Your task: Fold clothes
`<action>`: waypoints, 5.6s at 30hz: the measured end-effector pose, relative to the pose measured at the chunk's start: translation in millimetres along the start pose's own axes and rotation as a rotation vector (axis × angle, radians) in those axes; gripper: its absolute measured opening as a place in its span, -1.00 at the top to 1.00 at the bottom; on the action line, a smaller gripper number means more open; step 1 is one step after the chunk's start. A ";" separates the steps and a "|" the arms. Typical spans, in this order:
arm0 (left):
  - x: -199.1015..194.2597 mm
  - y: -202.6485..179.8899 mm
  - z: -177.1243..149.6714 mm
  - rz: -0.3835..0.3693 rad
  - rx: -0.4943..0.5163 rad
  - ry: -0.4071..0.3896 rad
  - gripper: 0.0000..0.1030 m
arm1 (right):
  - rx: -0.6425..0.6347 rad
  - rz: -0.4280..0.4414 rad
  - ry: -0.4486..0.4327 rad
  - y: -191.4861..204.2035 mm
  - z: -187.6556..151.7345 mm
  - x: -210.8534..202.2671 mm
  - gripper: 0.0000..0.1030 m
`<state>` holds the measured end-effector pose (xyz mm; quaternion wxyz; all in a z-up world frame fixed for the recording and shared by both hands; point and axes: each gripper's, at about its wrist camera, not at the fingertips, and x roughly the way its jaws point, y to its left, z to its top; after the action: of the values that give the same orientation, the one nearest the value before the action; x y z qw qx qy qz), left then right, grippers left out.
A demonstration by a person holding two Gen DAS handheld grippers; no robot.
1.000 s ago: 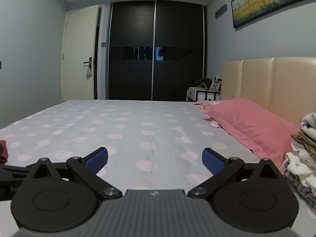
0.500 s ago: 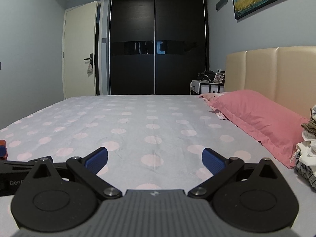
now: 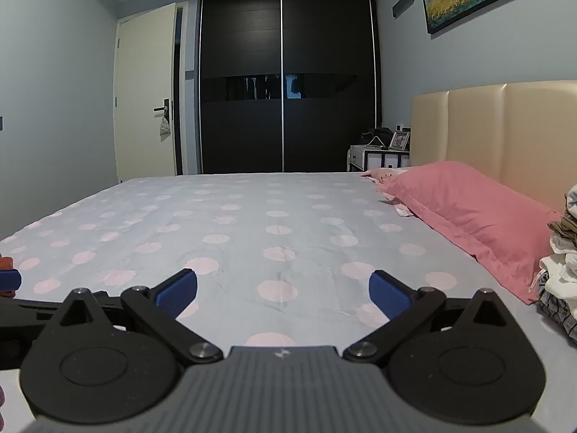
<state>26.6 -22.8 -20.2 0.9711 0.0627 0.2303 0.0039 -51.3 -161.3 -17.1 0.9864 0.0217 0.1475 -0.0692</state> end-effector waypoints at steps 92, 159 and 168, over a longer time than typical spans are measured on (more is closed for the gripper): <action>90.0 375.8 5.2 0.738 -0.536 0.274 -0.97 | -0.040 0.044 0.149 13.4 -17.3 32.6 -0.99; 19.1 -17.1 36.1 -0.571 0.023 0.239 -0.08 | -0.080 -0.081 0.158 -15.6 -14.5 37.1 -0.99; 21.5 17.1 37.9 -0.527 -0.004 0.235 -0.25 | -0.078 0.056 0.164 -3.3 -20.3 35.6 -0.99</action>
<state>63.2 -9.6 5.9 0.9054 -0.0020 0.3496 -0.2410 -23.9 -167.9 -47.0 0.9727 -0.0069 0.2296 -0.0336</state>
